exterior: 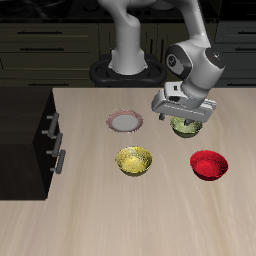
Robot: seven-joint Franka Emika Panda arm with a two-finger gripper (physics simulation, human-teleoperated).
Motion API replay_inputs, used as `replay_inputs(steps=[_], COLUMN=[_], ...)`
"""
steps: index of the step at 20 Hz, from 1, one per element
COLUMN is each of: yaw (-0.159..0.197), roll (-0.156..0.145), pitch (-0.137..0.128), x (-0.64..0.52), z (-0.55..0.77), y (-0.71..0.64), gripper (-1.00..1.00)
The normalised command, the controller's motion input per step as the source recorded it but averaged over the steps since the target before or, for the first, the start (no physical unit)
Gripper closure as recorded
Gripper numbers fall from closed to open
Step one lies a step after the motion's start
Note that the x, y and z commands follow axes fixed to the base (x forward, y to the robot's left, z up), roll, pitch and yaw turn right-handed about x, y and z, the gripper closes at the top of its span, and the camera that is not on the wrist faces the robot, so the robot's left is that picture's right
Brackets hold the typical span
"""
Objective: Place the green bowl on top of the wooden cabinet
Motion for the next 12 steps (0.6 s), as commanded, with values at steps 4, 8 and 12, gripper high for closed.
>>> replay_inputs(steps=[4,8,12], yaw=[-0.013,-0.107,0.006], roll=[0.003,0.104,-0.01], pitch=[0.021,0.077,-0.008], x=[0.01,0.04,0.02], z=[-0.04,-0.16,-0.03], y=[-0.08,-0.05,-0.01], gripper=[-1.0,1.0,1.0])
